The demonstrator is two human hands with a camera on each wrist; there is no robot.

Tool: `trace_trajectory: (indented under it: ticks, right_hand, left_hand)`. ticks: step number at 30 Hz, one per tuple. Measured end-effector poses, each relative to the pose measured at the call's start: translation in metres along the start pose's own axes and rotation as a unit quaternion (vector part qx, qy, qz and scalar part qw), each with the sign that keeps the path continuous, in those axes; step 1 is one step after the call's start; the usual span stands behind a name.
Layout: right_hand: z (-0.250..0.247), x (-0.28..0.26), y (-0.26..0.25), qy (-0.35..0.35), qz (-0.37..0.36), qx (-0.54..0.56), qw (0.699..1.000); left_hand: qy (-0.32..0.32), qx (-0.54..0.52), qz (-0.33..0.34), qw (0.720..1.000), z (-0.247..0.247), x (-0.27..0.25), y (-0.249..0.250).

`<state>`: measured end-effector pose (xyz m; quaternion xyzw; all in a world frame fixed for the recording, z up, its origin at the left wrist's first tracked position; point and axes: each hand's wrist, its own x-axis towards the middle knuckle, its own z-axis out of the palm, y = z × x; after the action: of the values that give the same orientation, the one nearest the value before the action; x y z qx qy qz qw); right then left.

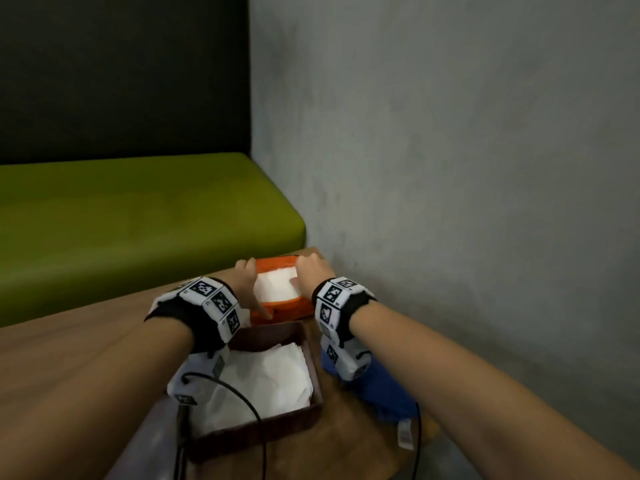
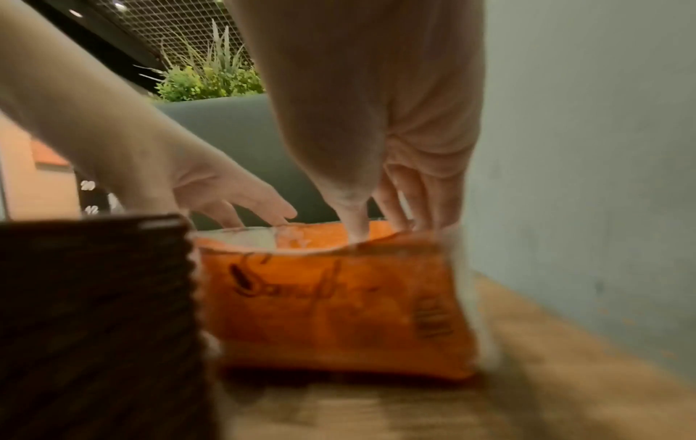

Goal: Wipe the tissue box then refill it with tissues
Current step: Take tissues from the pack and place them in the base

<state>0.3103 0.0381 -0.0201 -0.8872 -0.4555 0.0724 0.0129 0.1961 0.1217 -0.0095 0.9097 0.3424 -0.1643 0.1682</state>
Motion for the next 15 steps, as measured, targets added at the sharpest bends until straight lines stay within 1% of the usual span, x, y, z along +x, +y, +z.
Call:
trace_trajectory:
  ticks: [2, 4, 7, 8, 11, 13, 15]
  right_hand:
    - [0.005, 0.003, -0.002, -0.032, 0.012, -0.028, 0.999]
    - [0.008, 0.007, 0.000, -0.054, 0.014, -0.030, 0.998]
    - [0.010, 0.006, 0.001, -0.112, 0.034, -0.035, 0.992]
    - [0.011, 0.008, 0.003, -0.125, 0.045, -0.026, 0.991]
    - [0.006, 0.009, 0.008, -0.146, 0.038, 0.023, 0.988]
    - [0.001, 0.009, 0.013, -0.152, 0.045, 0.018, 0.987]
    - [0.001, 0.011, 0.011, -0.159, 0.055, 0.067, 0.983]
  left_hand:
    - [0.007, -0.005, -0.007, 1.000, 0.003, 0.004, 0.000]
    - [0.009, 0.000, -0.008, 1.000, 0.004, 0.005, 0.001]
    - [0.021, 0.001, -0.003, 1.000, 0.004, 0.002, 0.005]
    - [0.027, 0.003, -0.002, 1.000, 0.005, 0.002, 0.006]
    - [0.038, -0.002, -0.002, 0.999, 0.007, 0.001, 0.007]
    - [0.041, -0.008, -0.001, 0.999, 0.007, 0.001, 0.006]
    - [0.043, -0.018, 0.002, 0.999, 0.007, 0.000, 0.006]
